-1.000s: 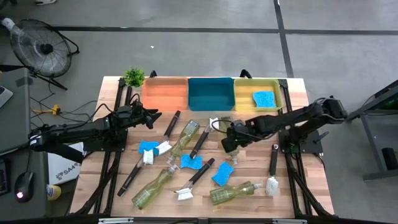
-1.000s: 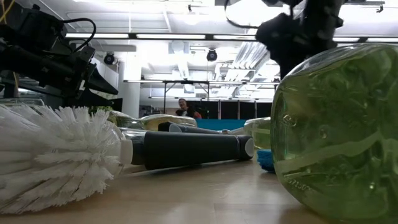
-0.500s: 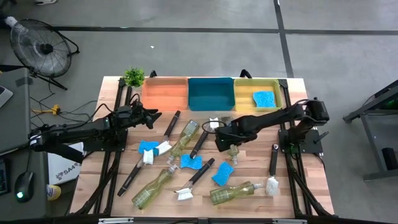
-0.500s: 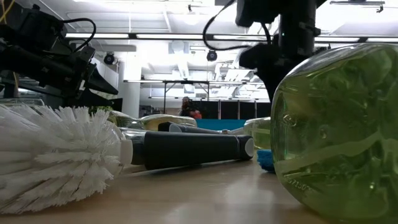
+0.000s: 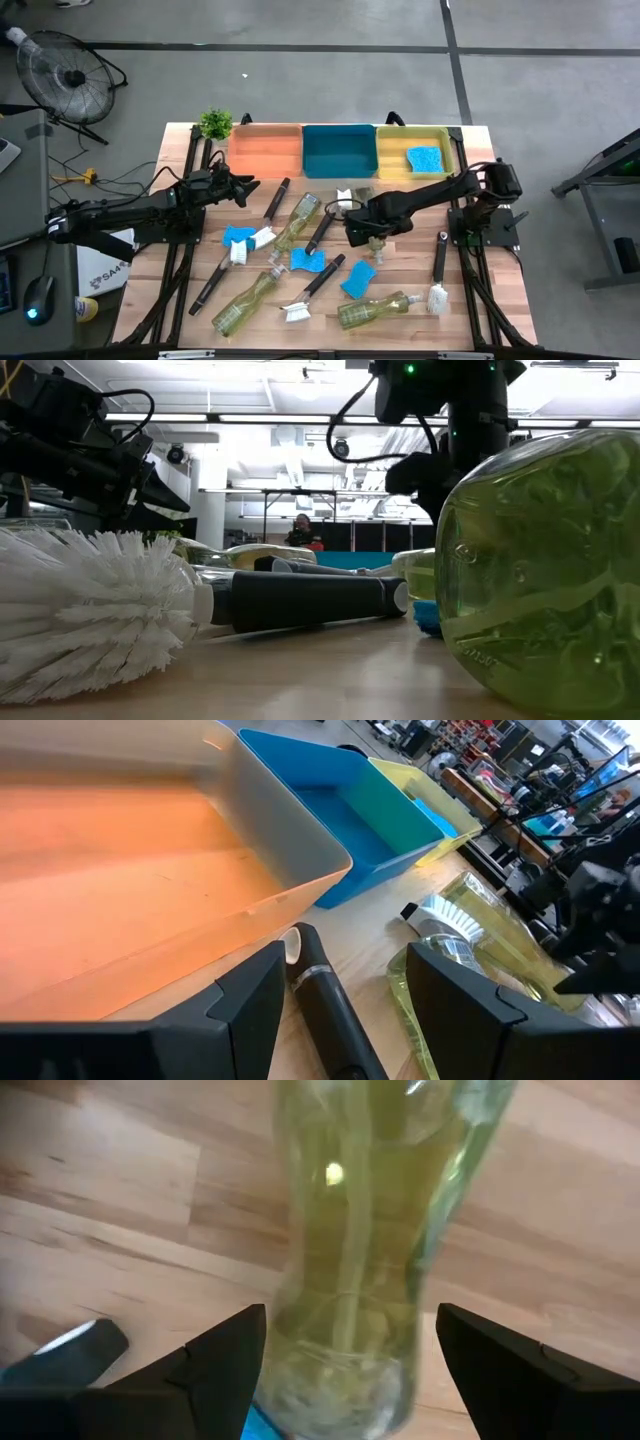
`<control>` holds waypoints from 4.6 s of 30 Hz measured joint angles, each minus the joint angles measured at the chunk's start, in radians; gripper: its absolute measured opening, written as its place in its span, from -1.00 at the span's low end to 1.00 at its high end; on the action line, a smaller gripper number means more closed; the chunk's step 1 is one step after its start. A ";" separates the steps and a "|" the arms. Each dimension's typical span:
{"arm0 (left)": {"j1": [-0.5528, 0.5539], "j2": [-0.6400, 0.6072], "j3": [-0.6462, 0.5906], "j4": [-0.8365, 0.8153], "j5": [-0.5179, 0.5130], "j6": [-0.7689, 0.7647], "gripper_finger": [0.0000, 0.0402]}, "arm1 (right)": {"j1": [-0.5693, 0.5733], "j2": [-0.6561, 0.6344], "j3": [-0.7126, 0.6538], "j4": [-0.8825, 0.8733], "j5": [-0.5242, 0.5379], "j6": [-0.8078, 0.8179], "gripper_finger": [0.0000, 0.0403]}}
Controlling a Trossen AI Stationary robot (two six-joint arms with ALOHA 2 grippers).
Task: Pick & Place Kitchen Sink Supplies
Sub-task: Put the green dishwashing liquid bottle into the blue bin
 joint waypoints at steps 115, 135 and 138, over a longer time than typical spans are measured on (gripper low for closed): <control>0.000 0.000 0.000 0.000 -0.002 0.000 0.02 | -0.011 -0.559 -0.289 -0.076 -0.142 -1.066 0.45; 0.000 0.000 0.000 0.000 -0.003 0.000 0.02 | 0.147 -0.606 -0.477 0.158 0.064 -0.979 0.55; 0.000 0.000 0.000 0.000 -0.003 0.000 0.02 | 0.147 -0.586 -0.476 0.186 0.044 -0.990 0.57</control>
